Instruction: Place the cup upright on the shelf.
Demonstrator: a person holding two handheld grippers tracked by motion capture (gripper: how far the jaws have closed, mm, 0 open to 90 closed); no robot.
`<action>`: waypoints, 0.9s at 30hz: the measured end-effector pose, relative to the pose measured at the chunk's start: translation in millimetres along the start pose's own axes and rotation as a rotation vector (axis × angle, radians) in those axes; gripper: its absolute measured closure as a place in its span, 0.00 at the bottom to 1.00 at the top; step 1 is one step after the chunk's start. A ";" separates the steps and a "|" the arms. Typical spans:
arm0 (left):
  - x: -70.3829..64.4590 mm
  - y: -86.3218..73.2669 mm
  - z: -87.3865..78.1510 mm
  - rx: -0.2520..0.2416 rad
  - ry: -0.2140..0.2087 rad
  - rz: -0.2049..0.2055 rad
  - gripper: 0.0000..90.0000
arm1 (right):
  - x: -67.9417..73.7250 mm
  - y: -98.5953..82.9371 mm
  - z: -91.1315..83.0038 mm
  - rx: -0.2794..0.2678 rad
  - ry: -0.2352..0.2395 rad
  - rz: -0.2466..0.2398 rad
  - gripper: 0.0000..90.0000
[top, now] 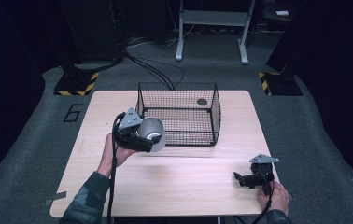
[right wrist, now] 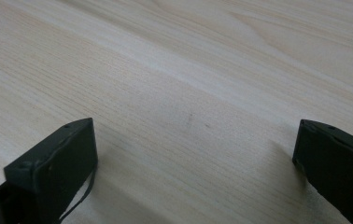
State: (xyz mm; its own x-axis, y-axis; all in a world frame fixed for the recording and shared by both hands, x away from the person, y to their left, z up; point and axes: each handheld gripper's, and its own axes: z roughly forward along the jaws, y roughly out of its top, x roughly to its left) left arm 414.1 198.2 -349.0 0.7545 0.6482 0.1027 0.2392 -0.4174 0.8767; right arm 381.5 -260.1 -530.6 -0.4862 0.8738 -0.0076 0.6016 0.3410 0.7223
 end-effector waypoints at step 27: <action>25.9 45.4 27.6 -0.010 0.026 0.014 0.07 | -0.1 0.1 -0.1 0.002 0.002 0.000 0.00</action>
State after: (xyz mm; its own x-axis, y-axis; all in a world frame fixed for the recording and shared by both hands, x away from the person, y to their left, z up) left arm 461.4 178.4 -319.5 0.7420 0.6582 0.1273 0.2219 -0.4203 0.8798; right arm 381.5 -260.2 -530.5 -0.4877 0.8730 -0.0063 0.6028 0.3420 0.7208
